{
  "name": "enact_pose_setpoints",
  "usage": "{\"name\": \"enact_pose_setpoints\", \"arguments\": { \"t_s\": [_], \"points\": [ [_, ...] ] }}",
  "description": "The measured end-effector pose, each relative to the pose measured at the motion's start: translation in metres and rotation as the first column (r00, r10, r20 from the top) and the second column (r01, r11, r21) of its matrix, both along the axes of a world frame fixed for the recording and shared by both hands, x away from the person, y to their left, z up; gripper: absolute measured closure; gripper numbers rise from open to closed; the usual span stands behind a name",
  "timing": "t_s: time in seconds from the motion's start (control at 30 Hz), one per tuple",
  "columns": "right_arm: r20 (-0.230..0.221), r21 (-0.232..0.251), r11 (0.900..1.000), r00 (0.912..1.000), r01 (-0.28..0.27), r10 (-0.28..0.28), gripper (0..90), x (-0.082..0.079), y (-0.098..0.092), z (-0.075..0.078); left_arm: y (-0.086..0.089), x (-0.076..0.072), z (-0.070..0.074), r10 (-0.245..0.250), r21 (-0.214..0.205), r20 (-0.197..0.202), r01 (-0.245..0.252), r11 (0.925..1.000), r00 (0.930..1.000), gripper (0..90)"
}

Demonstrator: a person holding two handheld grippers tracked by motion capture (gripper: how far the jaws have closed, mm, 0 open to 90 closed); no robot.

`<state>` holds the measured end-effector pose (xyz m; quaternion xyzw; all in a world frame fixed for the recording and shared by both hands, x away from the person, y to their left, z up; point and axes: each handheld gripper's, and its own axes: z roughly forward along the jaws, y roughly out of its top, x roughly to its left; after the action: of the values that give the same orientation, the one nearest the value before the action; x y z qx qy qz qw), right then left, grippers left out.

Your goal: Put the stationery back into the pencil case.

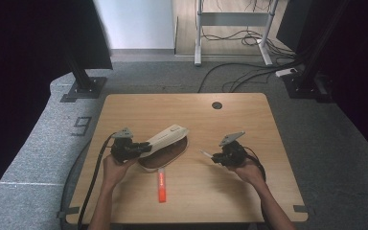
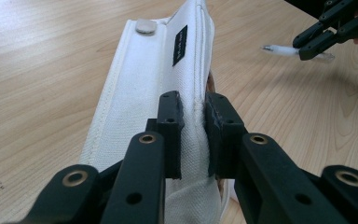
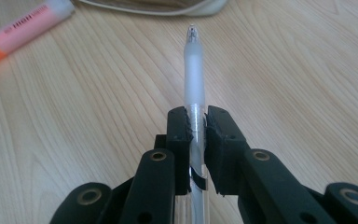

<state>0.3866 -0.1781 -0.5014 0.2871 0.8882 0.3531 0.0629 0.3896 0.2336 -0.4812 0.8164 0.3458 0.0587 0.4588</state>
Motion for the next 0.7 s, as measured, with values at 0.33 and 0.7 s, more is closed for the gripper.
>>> {"name": "enact_pose_setpoints", "arguments": {
  "t_s": [0.33, 0.7],
  "points": [
    [-0.006, -0.007, 0.9993, 0.9993, -0.037, 0.037, 78.1, 0.012, 0.027, 0.007, 0.000, 0.000, 0.001, 0.003, -0.007, 0.003, -0.003, 1.0000, 1.0000, 77.2],
    [-0.015, -0.022, 0.9972, 0.9974, -0.071, 0.071, 78.1, 0.025, 0.056, 0.006, 0.000, -0.001, 0.002, 0.001, -0.001, 0.006, -0.001, 1.0000, 1.0000, 77.2]
  ]
}}
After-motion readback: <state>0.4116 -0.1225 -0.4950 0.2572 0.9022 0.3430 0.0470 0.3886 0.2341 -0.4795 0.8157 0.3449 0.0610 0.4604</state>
